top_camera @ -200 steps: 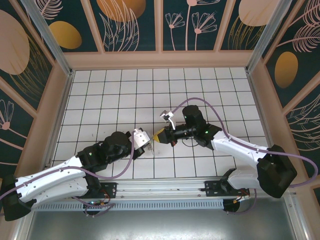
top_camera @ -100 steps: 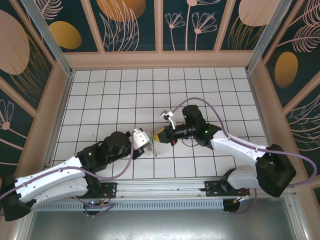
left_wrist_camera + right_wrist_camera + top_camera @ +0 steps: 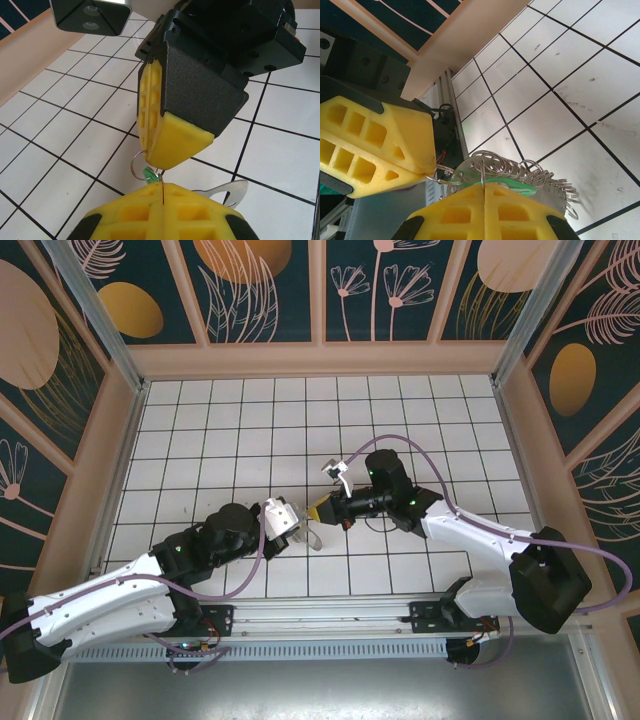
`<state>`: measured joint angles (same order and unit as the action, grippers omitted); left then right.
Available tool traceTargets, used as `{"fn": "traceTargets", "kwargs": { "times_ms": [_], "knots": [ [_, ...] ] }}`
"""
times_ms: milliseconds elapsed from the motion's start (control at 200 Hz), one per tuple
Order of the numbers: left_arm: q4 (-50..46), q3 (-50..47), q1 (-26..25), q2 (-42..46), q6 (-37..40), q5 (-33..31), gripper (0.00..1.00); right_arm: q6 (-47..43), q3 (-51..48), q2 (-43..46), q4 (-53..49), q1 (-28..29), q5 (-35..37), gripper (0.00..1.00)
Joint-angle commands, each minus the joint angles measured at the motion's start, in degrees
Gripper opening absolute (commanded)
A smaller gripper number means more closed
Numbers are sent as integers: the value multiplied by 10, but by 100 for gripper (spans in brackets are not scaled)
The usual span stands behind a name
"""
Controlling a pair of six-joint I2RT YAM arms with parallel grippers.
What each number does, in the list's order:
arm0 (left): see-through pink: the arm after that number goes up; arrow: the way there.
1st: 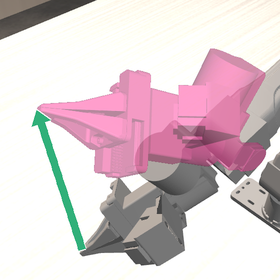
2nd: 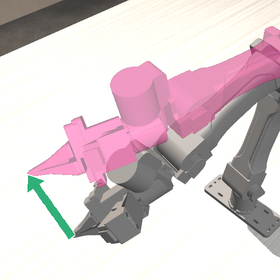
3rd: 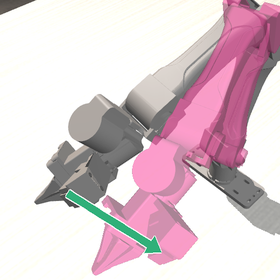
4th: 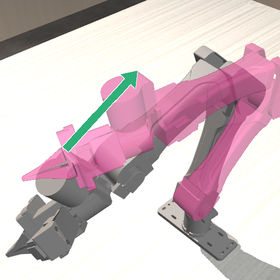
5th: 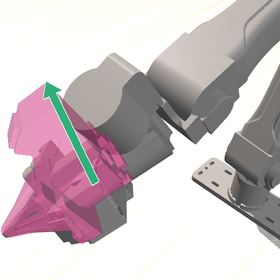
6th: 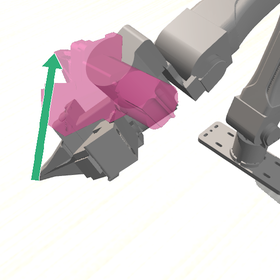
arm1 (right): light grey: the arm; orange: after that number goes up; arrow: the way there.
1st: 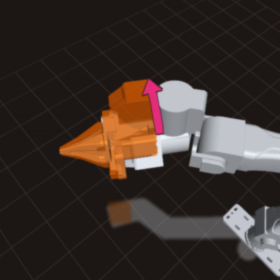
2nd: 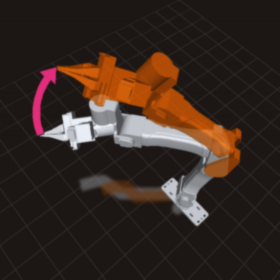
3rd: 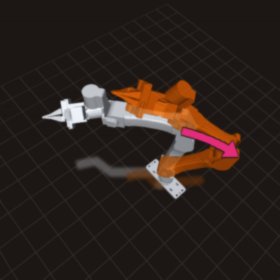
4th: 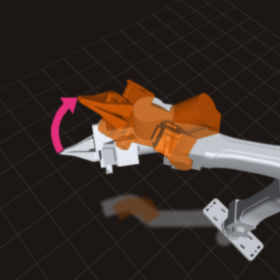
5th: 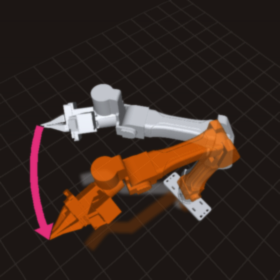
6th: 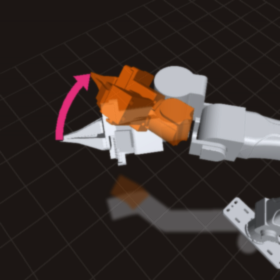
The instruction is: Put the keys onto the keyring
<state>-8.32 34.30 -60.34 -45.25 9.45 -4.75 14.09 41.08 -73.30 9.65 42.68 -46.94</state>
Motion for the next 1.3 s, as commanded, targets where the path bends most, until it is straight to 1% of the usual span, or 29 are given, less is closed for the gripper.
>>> {"fn": "traceTargets", "kwargs": {
  "times_ms": [0, 115, 240, 395, 646, 751, 916, 1101, 1296],
  "knots": [
    [29, 12, -3, 8, 7, 3, 0, 0, -1, -1, 0, -3, 1, 0],
    [33, 11, -3, 14, 4, 9, 0, -4, -6, 10, 2, -3, 2, 0],
    [59, -5, -3, 58, 4, 38, 0, -1, -25, 30, 17, -5, 4, 0],
    [78, -19, -3, 105, -4, 85, 0, 19, -70, 88, 90, -6, -21, 0],
    [71, -12, -3, 76, 1, 106, 0, 16, -87, 148, 124, -13, -64, 0],
    [76, -13, -3, 75, 4, 113, 0, 28, -93, 150, 153, -13, -86, 0],
    [77, -11, -3, 73, 7, 118, 0, 33, -97, 145, 163, -12, -99, 0],
    [71, -11, -3, 71, 10, 112, 0, 35, -88, 131, 162, -5, -116, 0],
    [69, -11, -3, 64, 11, 114, 0, 29, -76, 116, 151, 1, -118, 0]
  ]
}}
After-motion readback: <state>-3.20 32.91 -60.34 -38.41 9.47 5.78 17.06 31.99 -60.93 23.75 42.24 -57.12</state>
